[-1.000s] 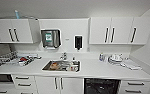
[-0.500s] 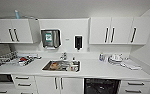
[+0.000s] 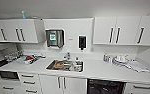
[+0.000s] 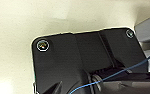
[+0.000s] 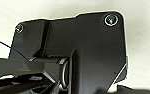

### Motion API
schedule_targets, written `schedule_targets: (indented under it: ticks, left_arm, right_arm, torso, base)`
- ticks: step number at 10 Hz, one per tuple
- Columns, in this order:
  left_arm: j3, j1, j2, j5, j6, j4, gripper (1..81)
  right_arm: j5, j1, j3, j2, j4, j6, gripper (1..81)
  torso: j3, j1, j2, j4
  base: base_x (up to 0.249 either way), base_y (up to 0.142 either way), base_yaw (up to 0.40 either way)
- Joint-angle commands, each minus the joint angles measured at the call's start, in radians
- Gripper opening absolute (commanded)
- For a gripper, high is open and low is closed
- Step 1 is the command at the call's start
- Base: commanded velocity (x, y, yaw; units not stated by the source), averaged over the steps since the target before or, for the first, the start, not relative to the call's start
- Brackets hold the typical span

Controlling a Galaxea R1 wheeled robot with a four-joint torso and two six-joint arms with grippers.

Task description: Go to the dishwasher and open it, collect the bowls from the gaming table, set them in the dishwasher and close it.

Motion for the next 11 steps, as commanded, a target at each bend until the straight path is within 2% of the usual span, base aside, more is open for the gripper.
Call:
schedule_targets:
  ticks: [1,3,5,7,8,9,10,11]
  left_arm:
    - [0.0,-0.054,-0.01,0.039,0.003,0.005,81.1]
    - [-0.015,-0.053,-0.012,0.031,0.002,0.002,81.1]
    - [-0.03,-0.053,-0.008,0.033,0.002,0.003,81.1]
    - [-0.032,-0.053,-0.01,0.033,-0.002,0.002,81.1]
    - [-0.032,-0.053,-0.008,0.031,-0.003,0.002,81.1]
    - [-0.032,-0.054,-0.008,0.031,-0.003,0.002,81.1]
    - [-0.032,-0.053,-0.007,0.031,-0.003,0.002,81.1]
    - [-0.032,-0.053,-0.007,0.031,-0.005,0.002,81.1]
  right_arm:
    - [-0.04,0.063,-0.003,0.003,-0.013,-0.003,81.1]
    - [-0.04,0.063,0.002,0.004,-0.042,-0.001,81.1]
    - [-0.04,0.063,0.002,0.009,-0.04,-0.001,81.1]
    - [-0.04,0.047,-0.006,0.025,-0.025,-0.003,81.1]
    - [-0.036,0.038,-0.032,0.038,0.005,-0.035,81.1]
    - [-0.034,0.03,-0.071,0.062,0.089,-0.128,81.1]
    - [-0.031,0.027,-0.116,0.09,0.195,-0.258,81.1]
    - [-0.022,0.017,-0.142,0.108,0.276,-0.346,81.1]
  torso:
    - [0.0,0.0,0.0,0.0]
    - [0.0,0.0,0.0,0.0]
    - [0.0,0.0,0.0,0.0]
    - [0.0,0.0,0.0,0.0]
    - [0.0,0.0,0.0,0.0]
    - [0.0,0.0,0.0,0.0]
    - [0.0,0.0,0.0,0.0]
    - [0.0,0.0,0.0,0.0]
  base:
    - [0.0,0.0,0.348]
    - [0.0,0.0,0.35]
    - [0.0,0.0,0.35]
    - [0.0,0.0,0.35]
    - [0.0,0.0,0.35]
    - [0.0,0.0,0.35]
    - [0.0,0.0,0.35]
    - [0.0,0.0,0.35]
